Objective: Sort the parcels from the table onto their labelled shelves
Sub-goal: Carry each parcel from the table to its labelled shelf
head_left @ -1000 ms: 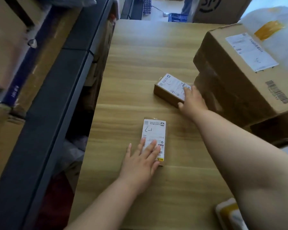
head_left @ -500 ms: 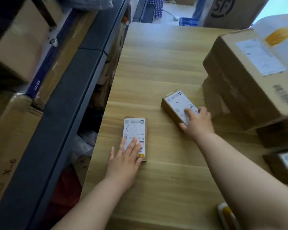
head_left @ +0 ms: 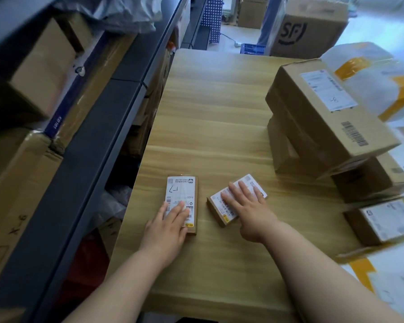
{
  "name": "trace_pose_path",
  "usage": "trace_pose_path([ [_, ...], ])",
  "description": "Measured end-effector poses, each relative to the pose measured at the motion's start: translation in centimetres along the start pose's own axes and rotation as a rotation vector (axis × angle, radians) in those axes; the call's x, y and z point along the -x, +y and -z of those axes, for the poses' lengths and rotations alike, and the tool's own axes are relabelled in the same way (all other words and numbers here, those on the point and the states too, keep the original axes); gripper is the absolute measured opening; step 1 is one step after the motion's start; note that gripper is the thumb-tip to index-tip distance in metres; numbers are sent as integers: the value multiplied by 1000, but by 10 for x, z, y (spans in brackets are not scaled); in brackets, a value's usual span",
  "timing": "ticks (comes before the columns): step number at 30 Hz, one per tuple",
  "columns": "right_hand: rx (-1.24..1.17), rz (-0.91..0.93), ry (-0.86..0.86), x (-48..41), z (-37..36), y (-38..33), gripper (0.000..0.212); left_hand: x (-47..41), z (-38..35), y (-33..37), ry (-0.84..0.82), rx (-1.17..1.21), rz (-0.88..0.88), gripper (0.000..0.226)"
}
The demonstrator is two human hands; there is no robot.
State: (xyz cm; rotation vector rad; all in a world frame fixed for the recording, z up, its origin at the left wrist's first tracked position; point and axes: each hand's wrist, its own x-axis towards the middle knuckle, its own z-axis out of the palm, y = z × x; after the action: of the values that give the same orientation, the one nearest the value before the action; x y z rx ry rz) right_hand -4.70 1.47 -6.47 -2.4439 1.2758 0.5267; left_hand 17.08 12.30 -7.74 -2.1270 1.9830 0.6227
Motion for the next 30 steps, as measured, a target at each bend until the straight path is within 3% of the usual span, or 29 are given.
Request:
trace_pose_path([
  [2,66,7,-41,0,2,2,93,3,-11,-5,17,-12,17,49],
  [4,49,-91,23,-1,3,-5,87,18,0,5,14,6,-6,45],
  [9,-192,-312,34,6,1,-26,82,36,-5,10,-51,110,-17,48],
  [12,-250,-380,165,12,-10,-20,82,36,-2,9,83,585,152,58],
  [15,-743,-516,6,15,-27,-23,79,23,-7,4,46,1104,499,66],
  [17,-1072,-493,-38,19,-34,-31,54,18,-11,8,-68,1226,491,50],
  [19,-1227,-457,-11,26,-39,-39,42,17,-12,13,-54,1221,462,39],
  [23,-1447,-392,81,41,-43,-36,50,25,-10,16,47,1305,441,72],
  [28,-1656,-240,173,64,-27,-24,57,40,1,28,94,1477,299,81],
  [30,-1706,-186,214,72,-19,-19,74,48,11,37,136,1499,251,90],
])
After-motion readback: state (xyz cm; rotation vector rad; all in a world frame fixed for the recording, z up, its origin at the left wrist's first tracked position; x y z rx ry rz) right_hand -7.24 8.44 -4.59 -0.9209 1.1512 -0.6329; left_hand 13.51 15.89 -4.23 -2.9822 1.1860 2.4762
